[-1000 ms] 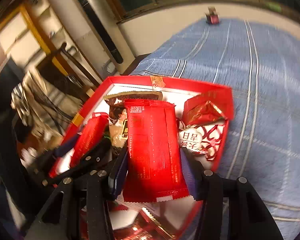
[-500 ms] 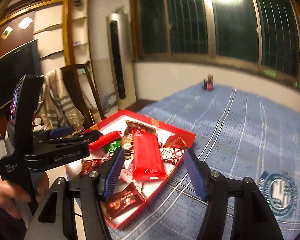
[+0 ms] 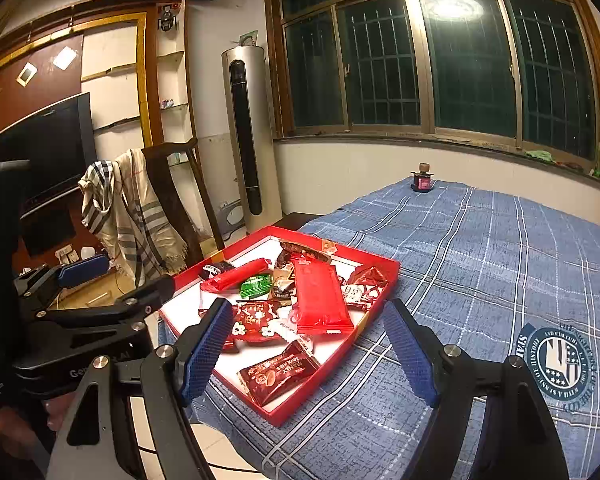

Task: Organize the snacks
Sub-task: 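Open the left tool to drop its red packet into the tray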

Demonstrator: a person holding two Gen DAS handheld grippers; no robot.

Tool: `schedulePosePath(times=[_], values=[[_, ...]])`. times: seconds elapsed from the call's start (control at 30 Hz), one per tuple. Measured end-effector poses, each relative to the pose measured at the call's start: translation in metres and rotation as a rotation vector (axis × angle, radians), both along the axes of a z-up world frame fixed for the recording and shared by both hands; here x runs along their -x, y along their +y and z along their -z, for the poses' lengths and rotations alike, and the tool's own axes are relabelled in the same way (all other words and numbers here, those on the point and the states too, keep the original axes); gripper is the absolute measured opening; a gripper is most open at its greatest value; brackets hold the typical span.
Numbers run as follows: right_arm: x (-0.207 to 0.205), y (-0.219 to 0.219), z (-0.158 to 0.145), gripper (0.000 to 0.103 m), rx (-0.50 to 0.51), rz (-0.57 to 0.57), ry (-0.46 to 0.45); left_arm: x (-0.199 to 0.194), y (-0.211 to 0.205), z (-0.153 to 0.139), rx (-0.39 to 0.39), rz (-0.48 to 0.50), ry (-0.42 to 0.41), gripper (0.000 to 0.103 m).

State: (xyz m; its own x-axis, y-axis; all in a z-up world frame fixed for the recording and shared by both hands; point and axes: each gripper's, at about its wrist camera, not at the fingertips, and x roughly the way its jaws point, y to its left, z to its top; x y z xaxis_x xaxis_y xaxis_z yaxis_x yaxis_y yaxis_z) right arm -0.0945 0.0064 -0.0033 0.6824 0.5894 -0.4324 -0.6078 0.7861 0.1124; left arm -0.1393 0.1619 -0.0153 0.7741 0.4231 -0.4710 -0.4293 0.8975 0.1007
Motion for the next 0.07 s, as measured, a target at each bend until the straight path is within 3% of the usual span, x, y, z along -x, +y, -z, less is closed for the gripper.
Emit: schedulePosePath(times=[0.07], values=[[-0.002,-0.0029,0.0011,0.08,-0.005,0.011,0.003,-0.0038,-0.0066,-0.001,-0.005,0.02,0.0,0.088]])
